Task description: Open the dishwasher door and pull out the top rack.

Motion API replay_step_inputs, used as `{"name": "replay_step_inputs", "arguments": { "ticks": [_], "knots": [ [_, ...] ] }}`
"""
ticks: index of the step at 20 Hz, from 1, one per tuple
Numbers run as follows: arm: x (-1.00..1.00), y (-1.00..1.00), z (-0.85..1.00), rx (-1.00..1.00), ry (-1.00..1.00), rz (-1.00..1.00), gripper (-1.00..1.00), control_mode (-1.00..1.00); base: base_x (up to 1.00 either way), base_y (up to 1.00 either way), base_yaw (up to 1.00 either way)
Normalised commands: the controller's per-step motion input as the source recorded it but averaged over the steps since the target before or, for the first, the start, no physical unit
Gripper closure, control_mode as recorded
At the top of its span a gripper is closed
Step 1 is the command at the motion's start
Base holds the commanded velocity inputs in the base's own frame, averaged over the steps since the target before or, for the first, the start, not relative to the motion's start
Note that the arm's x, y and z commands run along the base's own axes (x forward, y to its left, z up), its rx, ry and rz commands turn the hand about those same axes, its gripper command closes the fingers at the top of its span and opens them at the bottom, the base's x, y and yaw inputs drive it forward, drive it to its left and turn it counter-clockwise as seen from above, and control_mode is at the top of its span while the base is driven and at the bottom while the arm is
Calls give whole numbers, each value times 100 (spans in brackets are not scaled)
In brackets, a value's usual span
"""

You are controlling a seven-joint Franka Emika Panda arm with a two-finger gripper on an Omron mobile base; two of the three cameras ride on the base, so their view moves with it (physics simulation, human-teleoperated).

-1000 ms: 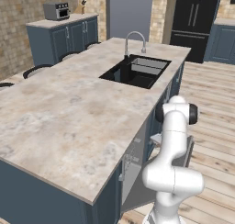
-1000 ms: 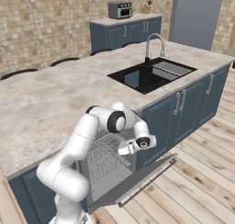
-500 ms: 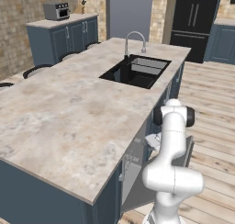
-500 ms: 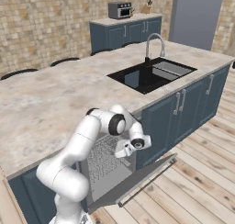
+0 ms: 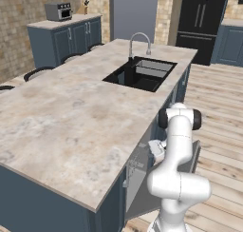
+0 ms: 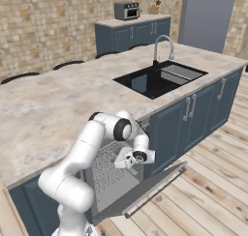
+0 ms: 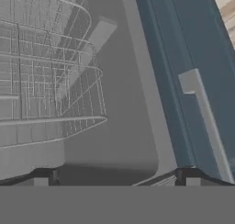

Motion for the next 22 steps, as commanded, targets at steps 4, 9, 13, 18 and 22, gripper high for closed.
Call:
{"name": "replay_step_inputs", "arguments": {
  "ticks": [4, 9, 13, 18, 22],
  "knots": [
    [45, 12, 0, 19, -4, -15, -100, -100, 0, 0, 0],
    [71, 24, 0, 6, -7, -9, -100, -100, 0, 0, 0],
    [54, 8, -1, 0, -9, -4, -100, -100, 0, 0, 0],
    [56, 27, -22, 0, -8, 0, -100, -100, 0, 0, 0],
    [63, 38, -67, -3, -1, 0, -100, -100, 0, 0, 0]
  ]
}}
